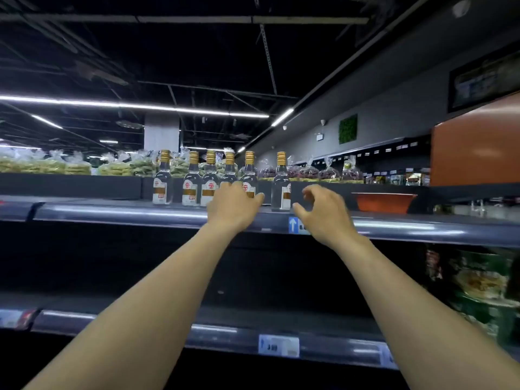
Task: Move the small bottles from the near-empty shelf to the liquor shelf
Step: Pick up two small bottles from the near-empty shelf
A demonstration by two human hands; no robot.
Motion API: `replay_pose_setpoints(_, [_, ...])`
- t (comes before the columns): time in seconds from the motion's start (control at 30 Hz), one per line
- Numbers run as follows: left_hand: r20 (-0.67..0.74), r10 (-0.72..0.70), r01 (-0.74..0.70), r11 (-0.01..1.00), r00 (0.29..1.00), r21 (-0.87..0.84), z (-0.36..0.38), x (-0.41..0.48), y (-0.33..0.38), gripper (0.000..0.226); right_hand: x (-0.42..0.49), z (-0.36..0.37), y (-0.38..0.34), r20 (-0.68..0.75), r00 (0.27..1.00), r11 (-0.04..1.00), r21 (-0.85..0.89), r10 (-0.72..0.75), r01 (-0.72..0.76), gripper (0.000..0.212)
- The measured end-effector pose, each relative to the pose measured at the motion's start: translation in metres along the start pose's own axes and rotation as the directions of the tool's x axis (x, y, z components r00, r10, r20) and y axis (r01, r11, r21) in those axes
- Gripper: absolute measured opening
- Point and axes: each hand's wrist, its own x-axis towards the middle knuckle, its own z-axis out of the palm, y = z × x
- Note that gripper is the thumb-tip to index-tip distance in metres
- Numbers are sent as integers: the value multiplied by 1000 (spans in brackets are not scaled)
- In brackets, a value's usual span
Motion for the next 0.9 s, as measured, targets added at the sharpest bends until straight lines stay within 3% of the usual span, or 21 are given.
replay_pose_setpoints(0.1, [-124,-36,44,997,992,67,20,16,-2,56,27,17,8,-30,999,999,-34,40,-41,51])
replay_pose_setpoints(0.27, [-220,-89,106,992,971,66,45,30,-16,46,52,38,20,114,989,995,15,99,-101,62])
replay_pose_setpoints(0.5, [-236,-169,204,970,957,133,56,47,-18,37,81,45,25,252,956,960,196,148,-200,83])
replay_pose_setpoints(0.57, [-237,-194,226,967,952,117,57,47,-17,37,83,48,26,241,956,955,201,167,-218,74])
replay_pose_setpoints(0.67, [-209,-214,237,967,954,92,55,48,-17,45,85,49,25,306,940,951,214,153,-224,38])
replay_pose_setpoints(0.77, [-189,-217,239,966,958,100,51,48,-15,47,86,45,22,358,921,928,268,153,-258,31])
replay_pose_setpoints(0.9, [-174,-197,216,971,965,99,50,46,-12,50,83,41,18,330,921,909,281,209,-307,40])
